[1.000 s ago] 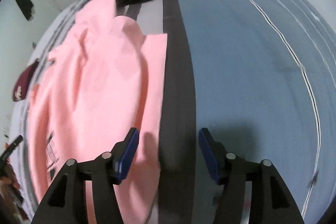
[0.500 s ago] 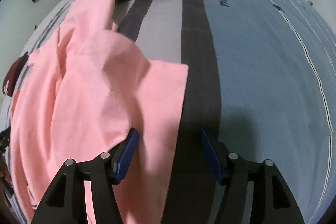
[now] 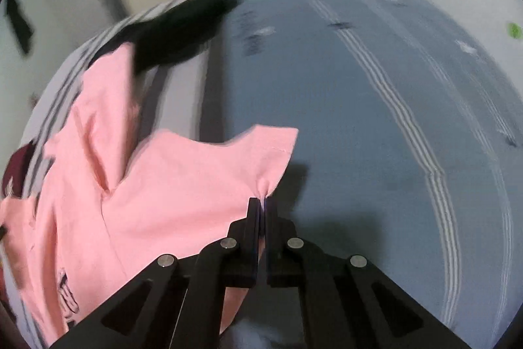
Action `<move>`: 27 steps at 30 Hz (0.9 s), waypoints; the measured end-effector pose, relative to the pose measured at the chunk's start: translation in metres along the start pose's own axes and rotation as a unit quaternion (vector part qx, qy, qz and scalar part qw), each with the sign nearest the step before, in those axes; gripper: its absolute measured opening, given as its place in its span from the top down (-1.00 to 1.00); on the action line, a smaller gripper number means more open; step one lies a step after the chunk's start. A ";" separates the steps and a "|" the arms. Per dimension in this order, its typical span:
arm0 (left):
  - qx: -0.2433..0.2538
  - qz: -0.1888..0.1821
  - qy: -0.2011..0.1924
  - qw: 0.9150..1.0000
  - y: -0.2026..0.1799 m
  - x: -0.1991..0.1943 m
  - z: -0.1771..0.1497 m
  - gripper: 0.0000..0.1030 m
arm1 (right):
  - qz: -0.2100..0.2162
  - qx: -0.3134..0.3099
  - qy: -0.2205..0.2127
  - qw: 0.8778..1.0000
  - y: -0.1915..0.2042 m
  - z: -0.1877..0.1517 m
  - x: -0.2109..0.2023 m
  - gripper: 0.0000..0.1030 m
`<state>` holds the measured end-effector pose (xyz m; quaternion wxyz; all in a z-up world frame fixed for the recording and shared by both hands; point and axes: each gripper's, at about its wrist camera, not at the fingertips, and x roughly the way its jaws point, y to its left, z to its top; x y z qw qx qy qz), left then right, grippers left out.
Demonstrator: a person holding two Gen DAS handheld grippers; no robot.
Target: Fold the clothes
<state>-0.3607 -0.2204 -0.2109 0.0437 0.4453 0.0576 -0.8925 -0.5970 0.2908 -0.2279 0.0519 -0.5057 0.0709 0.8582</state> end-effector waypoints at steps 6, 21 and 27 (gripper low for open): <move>-0.035 0.051 0.041 0.997 0.063 -0.008 -0.007 0.95 | -0.078 0.044 0.011 0.996 -0.125 -0.057 -0.091 0.96; -0.079 0.016 0.073 0.994 0.041 -0.028 -0.051 -0.24 | -0.083 0.085 0.023 0.993 -0.154 -0.144 -0.119 0.18; -0.090 -0.041 0.133 0.986 0.012 -0.047 -0.121 -0.27 | 0.006 0.082 0.072 0.994 -0.099 -0.202 -0.132 0.17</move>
